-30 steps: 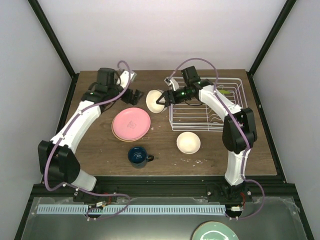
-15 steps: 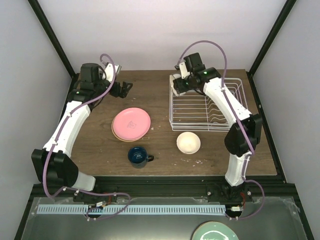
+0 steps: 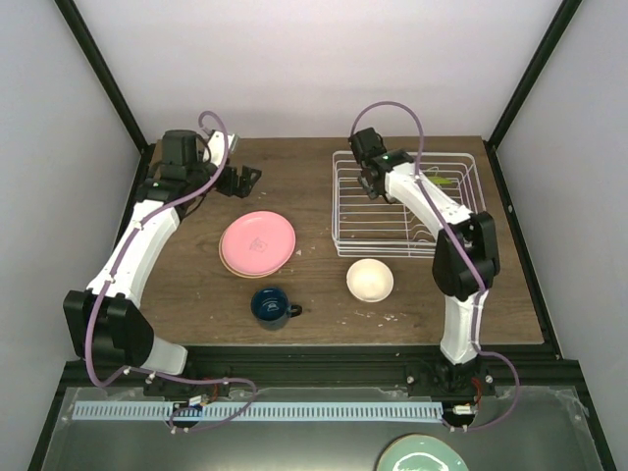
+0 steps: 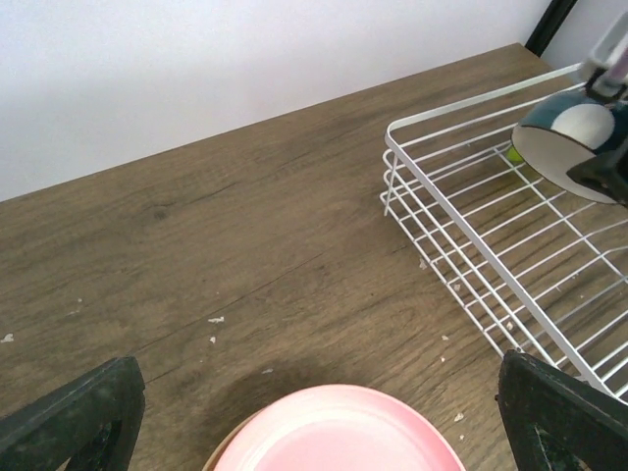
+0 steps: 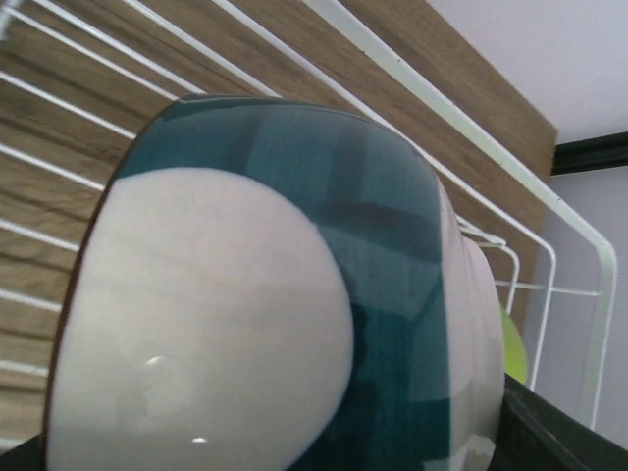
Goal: Load the mixed dishes into the dish rack
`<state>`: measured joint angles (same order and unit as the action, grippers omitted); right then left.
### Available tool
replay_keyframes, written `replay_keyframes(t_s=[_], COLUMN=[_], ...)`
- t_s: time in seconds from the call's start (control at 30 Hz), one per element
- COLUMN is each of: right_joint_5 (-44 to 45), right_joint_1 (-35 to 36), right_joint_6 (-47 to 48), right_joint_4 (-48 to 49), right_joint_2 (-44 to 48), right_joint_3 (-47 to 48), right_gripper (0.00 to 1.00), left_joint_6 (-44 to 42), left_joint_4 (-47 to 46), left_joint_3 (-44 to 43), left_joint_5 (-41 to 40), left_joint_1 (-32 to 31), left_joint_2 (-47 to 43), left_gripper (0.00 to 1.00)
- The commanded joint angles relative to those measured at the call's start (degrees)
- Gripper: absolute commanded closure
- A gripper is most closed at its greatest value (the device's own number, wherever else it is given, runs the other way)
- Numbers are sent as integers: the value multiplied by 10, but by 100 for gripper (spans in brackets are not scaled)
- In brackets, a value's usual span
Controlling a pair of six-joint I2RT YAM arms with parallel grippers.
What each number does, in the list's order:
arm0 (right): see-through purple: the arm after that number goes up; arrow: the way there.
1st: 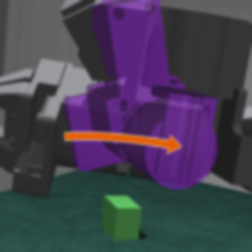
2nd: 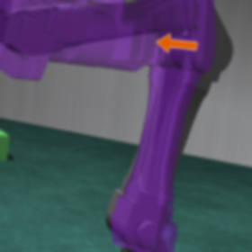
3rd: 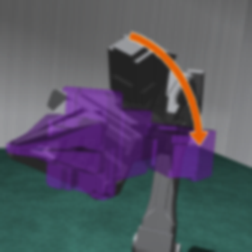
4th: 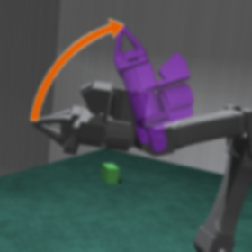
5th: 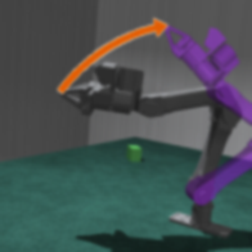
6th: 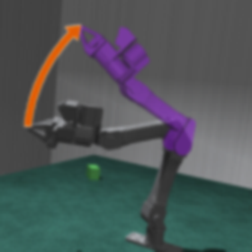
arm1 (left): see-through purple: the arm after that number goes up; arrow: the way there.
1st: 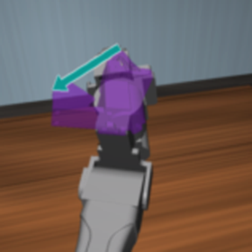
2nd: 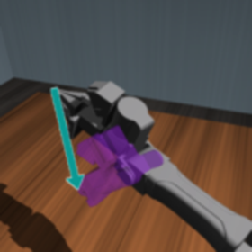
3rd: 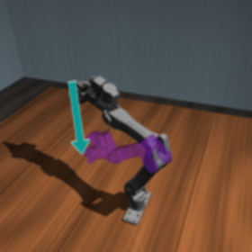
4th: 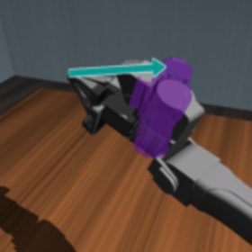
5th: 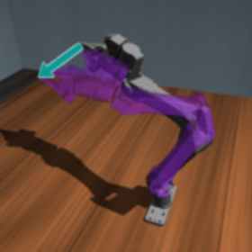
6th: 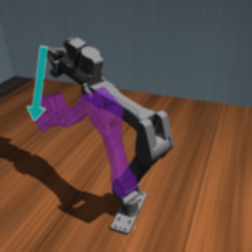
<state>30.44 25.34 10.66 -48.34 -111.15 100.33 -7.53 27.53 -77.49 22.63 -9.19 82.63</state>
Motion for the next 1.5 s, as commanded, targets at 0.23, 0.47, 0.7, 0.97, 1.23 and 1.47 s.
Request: replay_keyframes(t_s=[0.23, 0.47, 0.7, 0.97, 1.23, 1.47], right_joint_5=[158, 169, 197, 177, 151, 137], right_joint_1=[52, 56, 56, 56, 56, 56], right_joint_6=[171, 223, 290, 268, 234, 215], right_joint_4=[244, 305, 415, 392, 355, 334], right_joint_2=[-63, -77, -79, -91, -77, -68], right_joint_3=[-53, -105, -159, -145, -146, -148], right_gripper=[61, 61, 61, 53, 31, 5], left_joint_6=[3, 0, 1, 1, 2, 5], left_joint_4=[-12, -11, -12, -13, -13, -13], left_joint_3=[8, 8, 9, 10, 9, 9], left_joint_5=[6, 6, 8, 8, 9, 13], left_joint_1=[1, 1, 1, 1, 1, 1], left_joint_2=[-3, -3, -1, -1, 2, 3], left_gripper=[0, 0, 0, 0, 0, 0])
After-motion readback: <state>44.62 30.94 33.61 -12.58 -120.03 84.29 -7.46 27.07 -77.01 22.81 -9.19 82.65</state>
